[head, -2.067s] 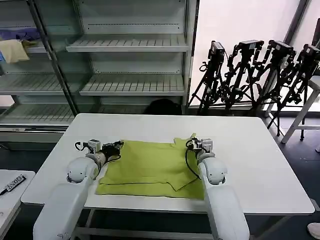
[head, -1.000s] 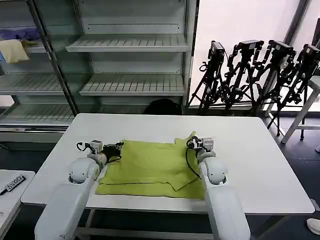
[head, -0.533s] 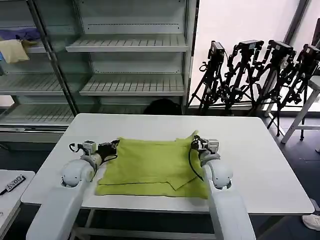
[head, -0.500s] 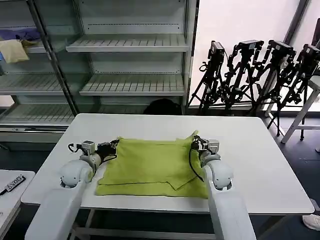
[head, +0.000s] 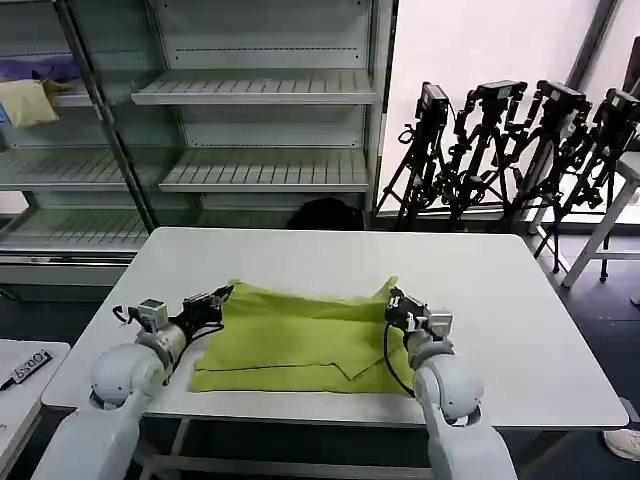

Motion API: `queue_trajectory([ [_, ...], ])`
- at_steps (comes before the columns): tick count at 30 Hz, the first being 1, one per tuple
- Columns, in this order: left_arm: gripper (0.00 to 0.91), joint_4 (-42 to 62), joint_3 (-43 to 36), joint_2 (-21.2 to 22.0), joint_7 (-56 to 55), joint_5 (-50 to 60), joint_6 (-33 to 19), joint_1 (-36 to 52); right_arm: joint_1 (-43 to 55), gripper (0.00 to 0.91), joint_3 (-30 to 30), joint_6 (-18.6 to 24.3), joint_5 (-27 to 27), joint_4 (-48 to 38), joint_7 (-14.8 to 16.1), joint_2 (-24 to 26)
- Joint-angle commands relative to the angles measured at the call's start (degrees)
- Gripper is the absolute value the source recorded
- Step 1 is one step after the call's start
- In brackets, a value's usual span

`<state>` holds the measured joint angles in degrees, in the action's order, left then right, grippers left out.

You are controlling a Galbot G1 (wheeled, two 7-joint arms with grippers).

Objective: Fold and organize the clothes.

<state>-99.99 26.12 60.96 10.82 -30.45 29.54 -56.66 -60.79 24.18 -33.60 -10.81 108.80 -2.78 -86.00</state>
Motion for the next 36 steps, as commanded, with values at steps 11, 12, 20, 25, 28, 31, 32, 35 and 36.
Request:
queue_trajectory([
  [11, 0.0, -6.2, 2.9, -1.9, 4.4, 1.7, -1.0, -11.8, -9.9, 0.0, 1.5, 0.1, 0.4, 7.3, 1.6, 0.1],
  [12, 0.0, -6.3, 2.9, -1.9, 4.5, 1.8, -0.8, -11.8, -10.0, 0.0, 1.5, 0.1, 0.6, 7.2, 1.6, 0.1],
  [20, 0.0, -7.1, 3.2, -2.3, 4.0, 3.3, -0.3, -11.9, -10.9, 0.0, 2.2, 0.2, 1.9, 6.0, 2.0, -0.3],
  [25, 0.0, -6.9, 2.7, -2.3, 4.3, 5.2, -0.6, -12.4, -11.3, 0.0, 2.4, 0.2, 3.2, 5.6, 2.2, -0.2],
  [28, 0.01, -6.7, 2.4, -2.0, 4.4, 6.2, -0.7, -12.5, -11.5, 0.0, 2.4, 0.2, 4.5, 5.1, 2.2, -0.4],
  [31, 0.302, -6.7, 2.2, -1.6, 4.5, 7.1, -0.9, -12.6, -11.6, 0.907, 2.0, 0.2, 7.4, 4.8, 1.9, -0.8],
  [32, 0.443, -6.8, 2.2, -1.3, 4.1, 7.8, -0.8, -12.5, -11.6, 0.907, 2.0, 0.2, 8.5, 4.8, 2.0, -1.1],
  [35, 0.907, -7.2, 2.1, -1.1, 4.0, 8.2, -0.7, -12.6, -11.8, 0.907, 1.7, 0.2, 11.1, 4.8, 1.4, -1.2],
  [36, 0.907, -7.3, 2.1, -1.0, 4.0, 8.3, -0.7, -12.6, -11.9, 0.907, 1.6, 0.2, 12.0, 4.8, 1.1, -1.2],
])
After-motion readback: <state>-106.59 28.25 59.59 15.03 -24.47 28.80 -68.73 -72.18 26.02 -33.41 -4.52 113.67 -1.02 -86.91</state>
